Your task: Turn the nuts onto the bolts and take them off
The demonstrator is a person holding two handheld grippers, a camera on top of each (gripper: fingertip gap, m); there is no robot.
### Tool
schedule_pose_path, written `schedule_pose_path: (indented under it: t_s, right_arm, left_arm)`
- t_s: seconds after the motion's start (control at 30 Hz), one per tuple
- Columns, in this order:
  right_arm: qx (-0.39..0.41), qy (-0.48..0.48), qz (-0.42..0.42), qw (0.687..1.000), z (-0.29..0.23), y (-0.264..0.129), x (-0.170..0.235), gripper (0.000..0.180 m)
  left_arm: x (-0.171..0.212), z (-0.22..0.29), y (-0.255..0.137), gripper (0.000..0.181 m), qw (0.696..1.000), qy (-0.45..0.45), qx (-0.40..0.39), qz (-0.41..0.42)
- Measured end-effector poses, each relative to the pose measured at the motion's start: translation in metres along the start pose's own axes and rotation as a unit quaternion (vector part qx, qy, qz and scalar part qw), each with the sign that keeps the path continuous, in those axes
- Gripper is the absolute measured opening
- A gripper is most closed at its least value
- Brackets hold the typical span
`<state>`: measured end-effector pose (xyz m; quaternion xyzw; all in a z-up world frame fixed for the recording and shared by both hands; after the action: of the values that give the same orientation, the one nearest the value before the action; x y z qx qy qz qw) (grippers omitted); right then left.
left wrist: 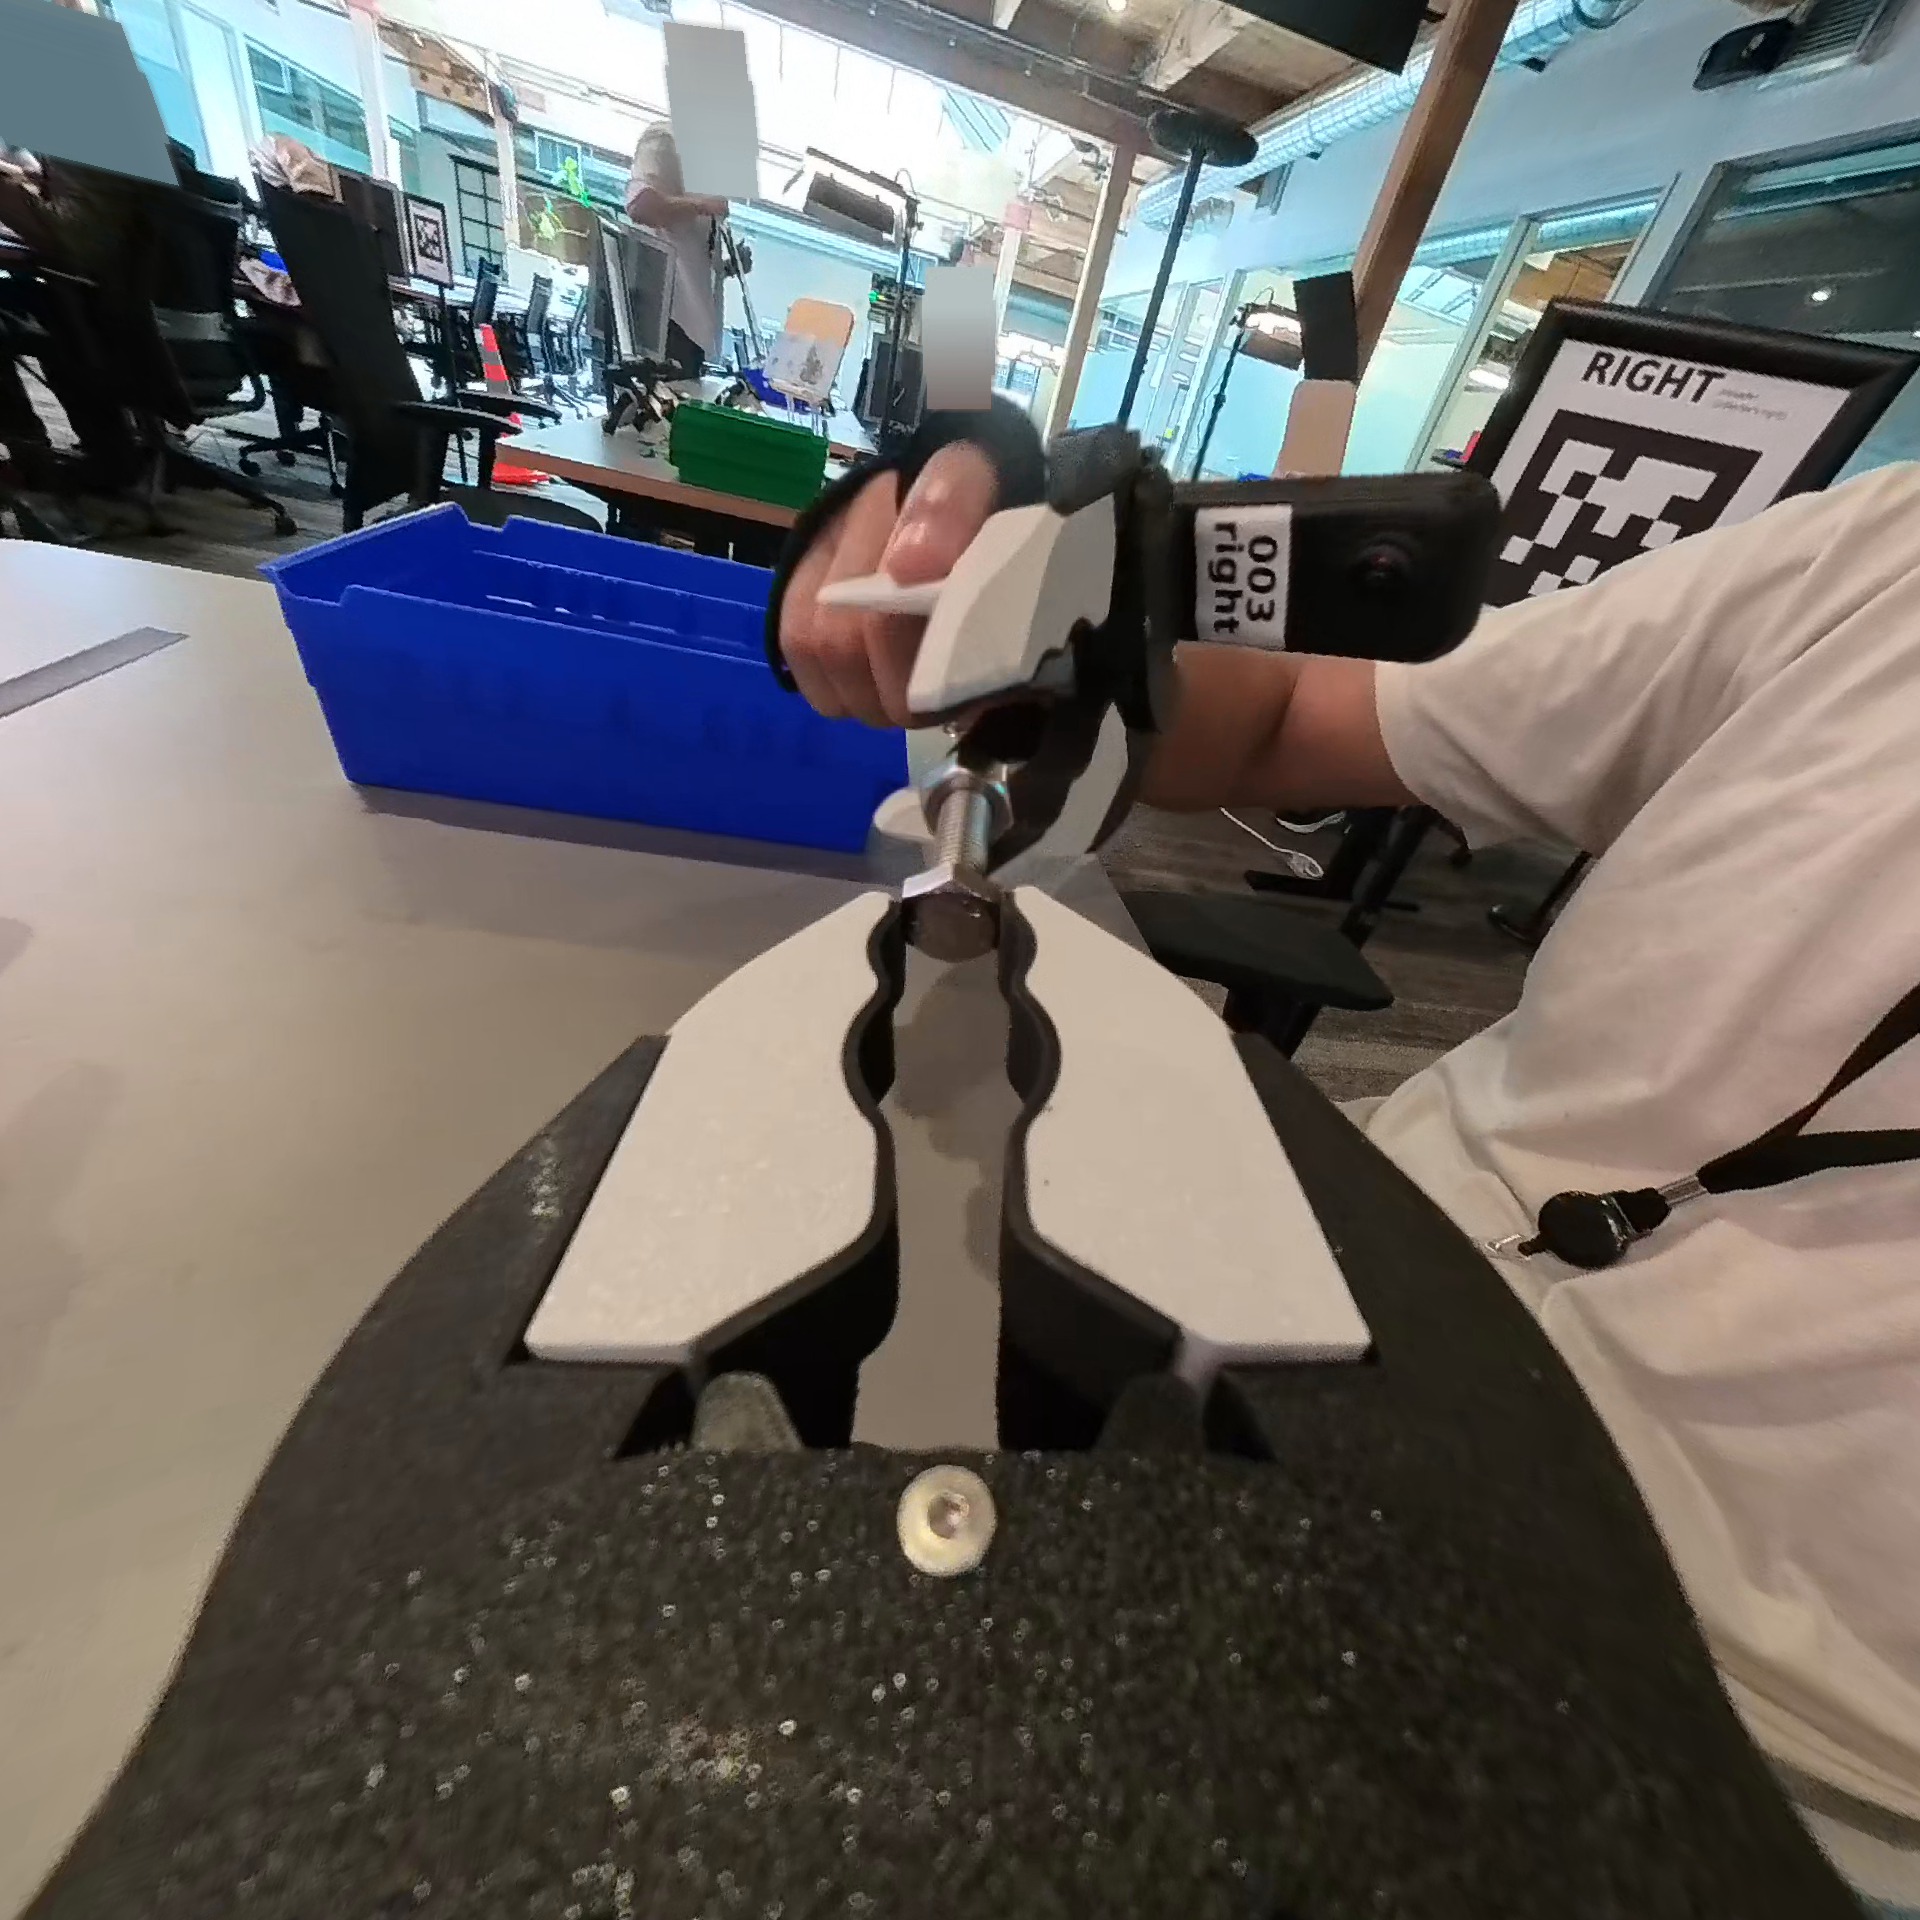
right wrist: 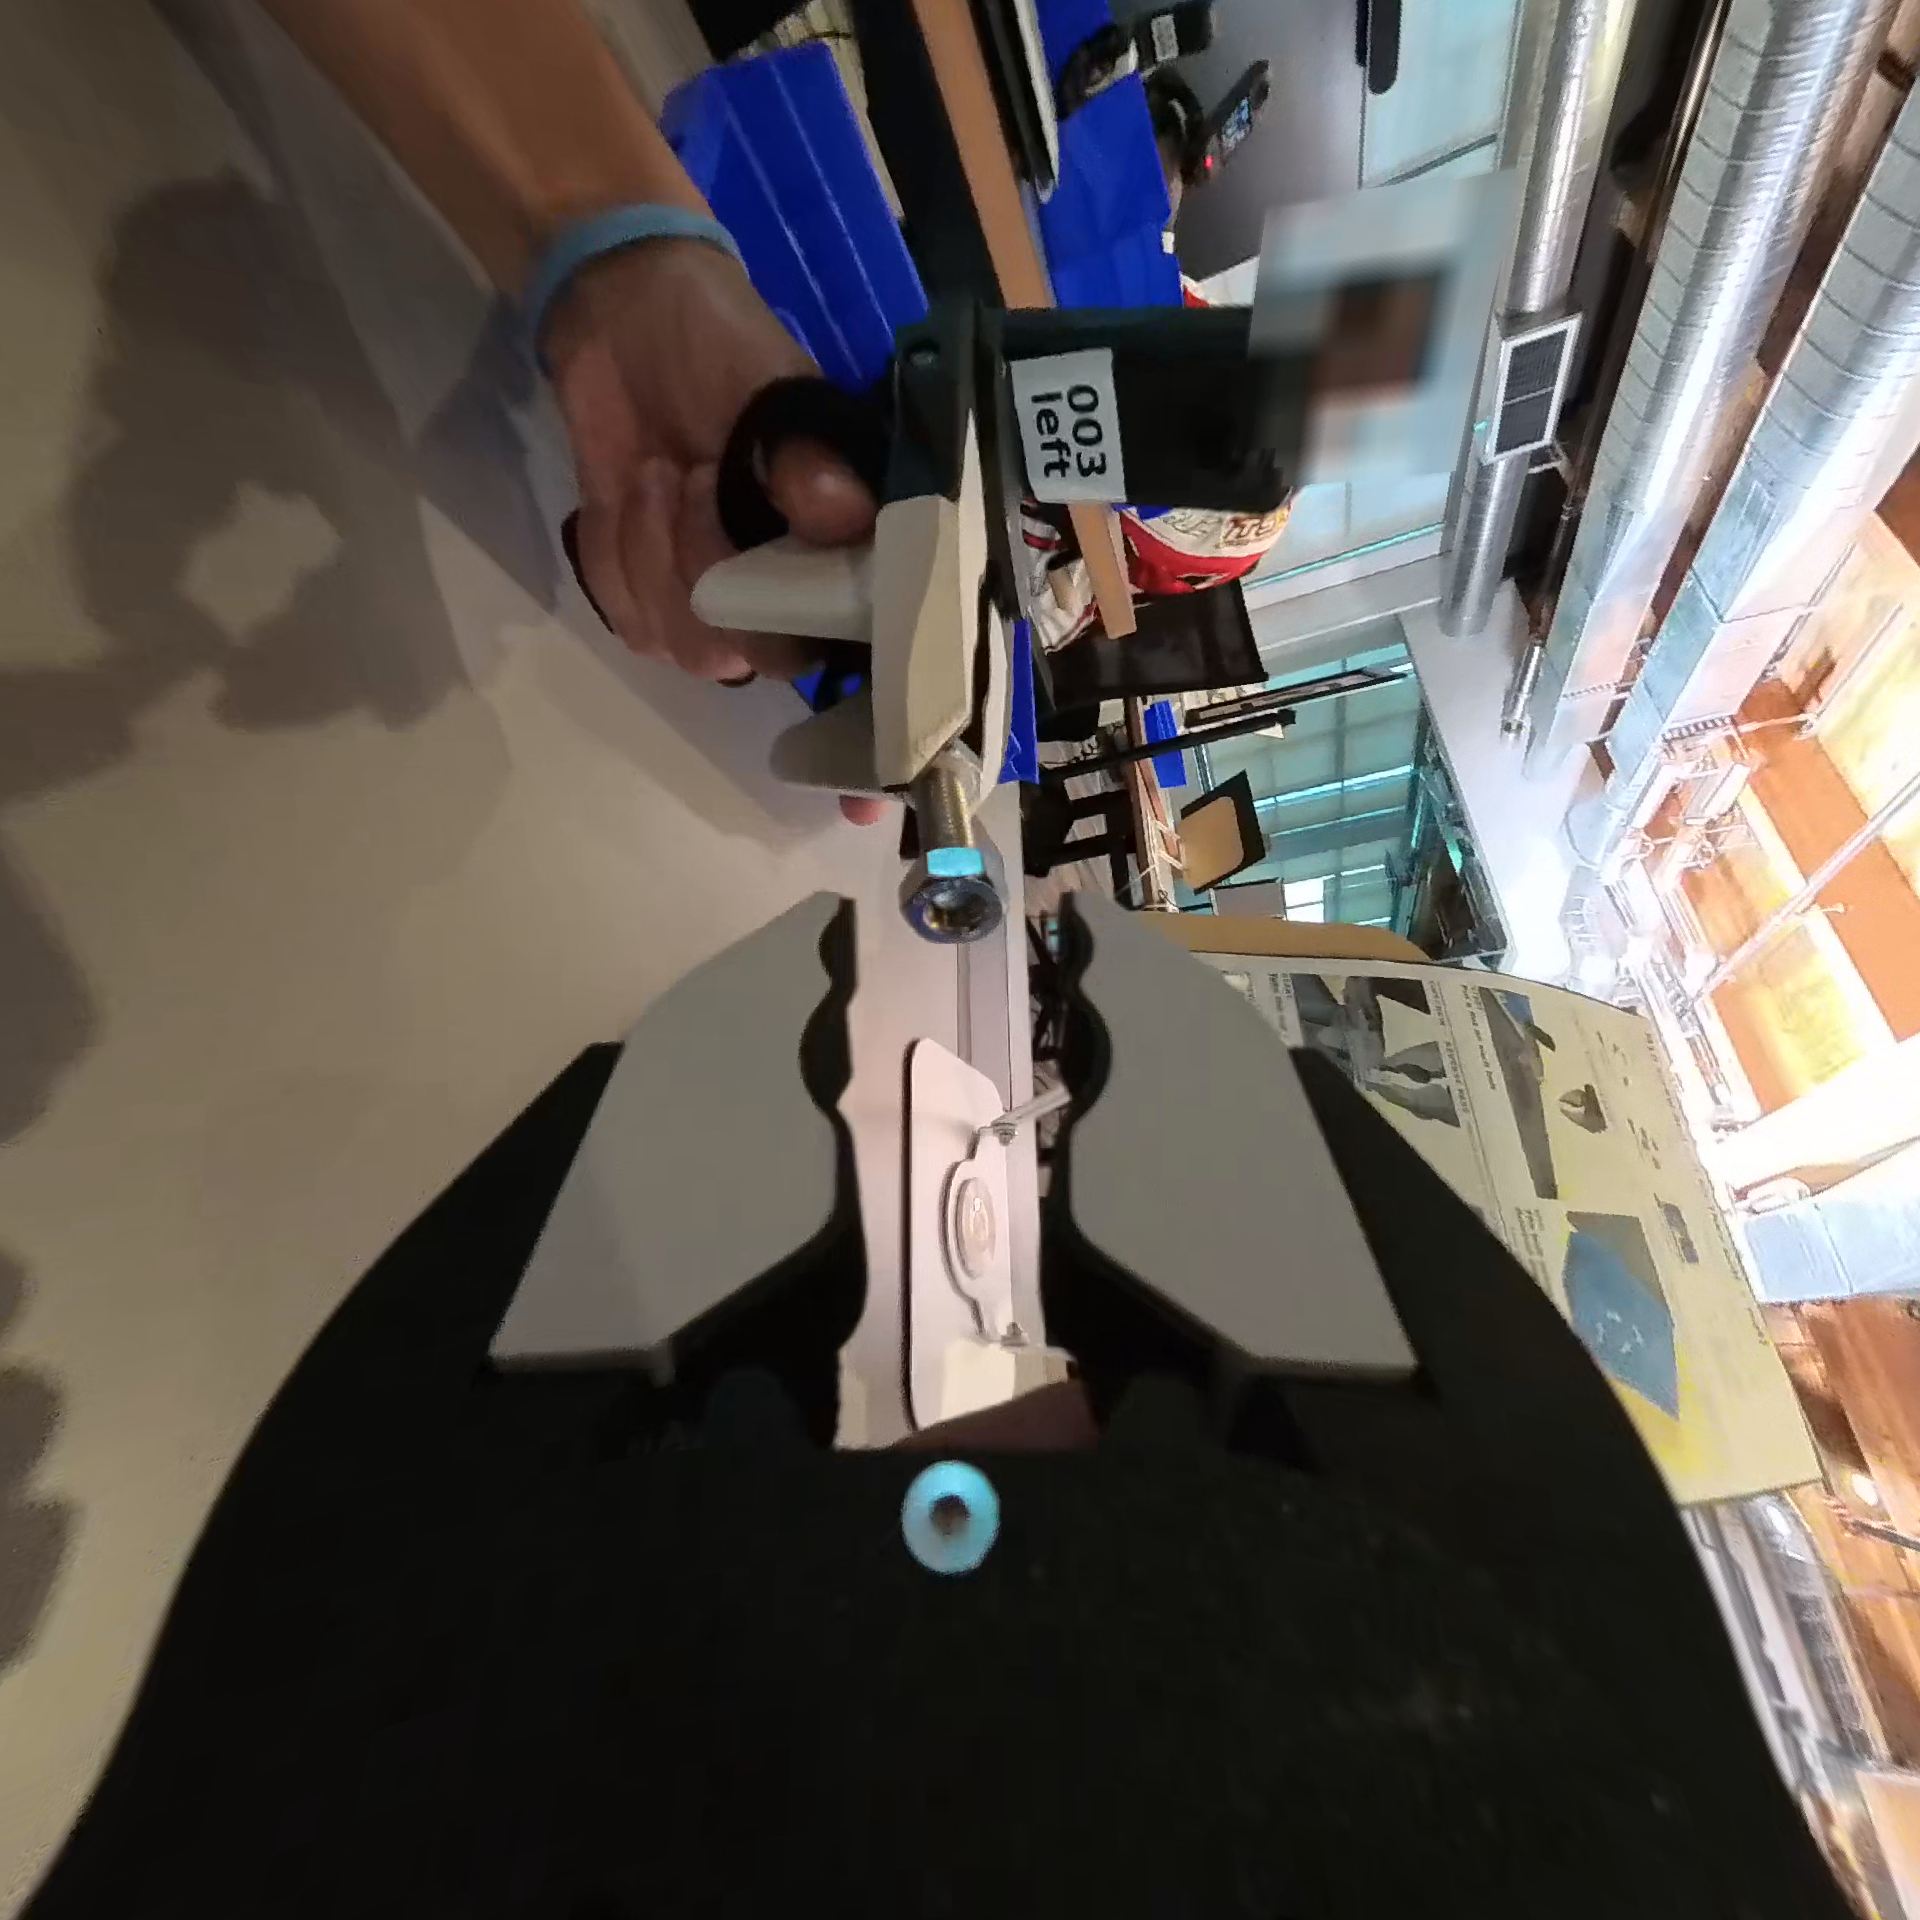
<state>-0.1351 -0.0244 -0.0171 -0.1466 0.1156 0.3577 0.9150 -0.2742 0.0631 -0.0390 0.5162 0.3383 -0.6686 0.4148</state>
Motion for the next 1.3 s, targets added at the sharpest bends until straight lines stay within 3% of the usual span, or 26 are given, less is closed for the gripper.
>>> schedule_pose_path:
  t_s: [0.07,0.13,0.2,0.27,0.33,0.4,0.57,0.6,0.63,0.7,0.77,0.83,0.9,0.93,0.97,1.03,1.17,1.27,1.3]
  right_arm:
    - [-0.008,0.003,0.014,1.0,0.0,0.001,-0.002,0.021]
    - [-0.017,0.034,0.014,0.999,0.001,0.003,-0.002,0.017]
    - [-0.044,0.128,0.018,0.991,0.005,0.006,0.001,0.017]
    - [-0.077,0.262,0.034,0.961,0.011,0.008,0.007,0.017]
    - [-0.122,0.408,0.058,0.903,0.015,0.01,0.015,0.017]
    - [-0.158,0.538,0.08,0.824,0.017,0.013,0.025,0.017]
    - [-0.261,0.77,0.102,0.573,0.009,0.021,0.047,0.017]
    - [-0.269,0.787,0.109,0.545,0.007,0.022,0.049,0.017]
    - [-0.273,0.787,0.123,0.539,0.006,0.022,0.051,0.017]
    - [-0.262,0.762,0.136,0.576,0.004,0.021,0.051,0.024]
    - [-0.221,0.726,0.165,0.63,0.006,0.016,0.047,0.049]
    - [-0.153,0.633,0.133,0.747,0.003,0.013,0.046,0.055]
    - [-0.056,0.46,0.057,0.885,-0.003,0.01,0.044,0.059]
    - [-0.007,0.351,0.028,0.936,-0.005,0.007,0.039,0.058]
    - [0.038,0.253,0.01,0.967,-0.006,0.005,0.032,0.053]
    - [0.068,0.116,-0.006,0.991,-0.01,0.004,0.018,0.047]
    - [0.085,-0.004,-0.009,0.996,-0.008,0.007,0.005,0.045]
    - [0.059,-0.018,-0.006,0.998,-0.006,0.011,0.004,0.041]
    - [0.05,-0.015,-0.007,0.999,-0.005,0.012,0.004,0.031]
  left_arm:
    - [0.001,0.0,0.001,0.017,1.0,0.001,-0.002,-0.005]
    - [0.001,-0.001,0.0,0.017,1.0,0.004,-0.011,-0.006]
    - [0.0,-0.002,-0.002,0.017,0.999,0.021,-0.026,-0.009]
    - [-0.001,-0.001,-0.002,0.017,0.998,0.046,-0.045,-0.011]
    - [-0.002,0.001,-0.002,0.017,0.996,0.069,-0.061,-0.014]
    - [-0.002,0.001,-0.002,0.017,0.994,0.084,-0.074,-0.014]
    - [-0.002,0.001,0.0,0.017,0.989,0.11,-0.099,-0.024]
    - [-0.002,0.001,0.0,0.017,0.988,0.112,-0.101,-0.024]
    - [-0.002,0.001,0.001,0.017,0.989,0.111,-0.1,-0.022]
    - [-0.002,0.0,0.001,0.017,0.989,0.104,-0.104,-0.018]
    - [-0.004,-0.002,-0.003,0.017,0.991,0.088,-0.098,-0.004]
    - [-0.007,-0.004,-0.007,0.017,0.993,0.072,-0.094,0.016]
    - [-0.01,-0.005,-0.012,0.017,0.994,0.053,-0.084,0.034]
    - [-0.011,-0.006,-0.013,0.017,0.995,0.045,-0.078,0.04]
    - [-0.011,-0.006,-0.014,0.017,0.996,0.036,-0.069,0.043]
    - [-0.01,-0.006,-0.014,0.017,0.997,0.02,-0.054,0.043]
    - [-0.005,-0.006,-0.01,0.017,0.999,0.0,-0.029,0.023]
    - [-0.002,-0.004,-0.005,0.017,1.0,0.0,-0.02,0.009]
    - [-0.002,-0.004,-0.004,0.017,1.0,0.002,-0.019,0.007]
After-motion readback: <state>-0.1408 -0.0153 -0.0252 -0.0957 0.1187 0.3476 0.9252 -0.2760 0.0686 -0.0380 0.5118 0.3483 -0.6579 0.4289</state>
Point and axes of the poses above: each gripper's, where its closed fingertips meet, y out along the fingers, x out of its underside, z = x × y across the jaws, the point moved 8 cm from there along -y, back along the fingers, and after that the axes turned 1 degree about -y, right-handed, at the moved point
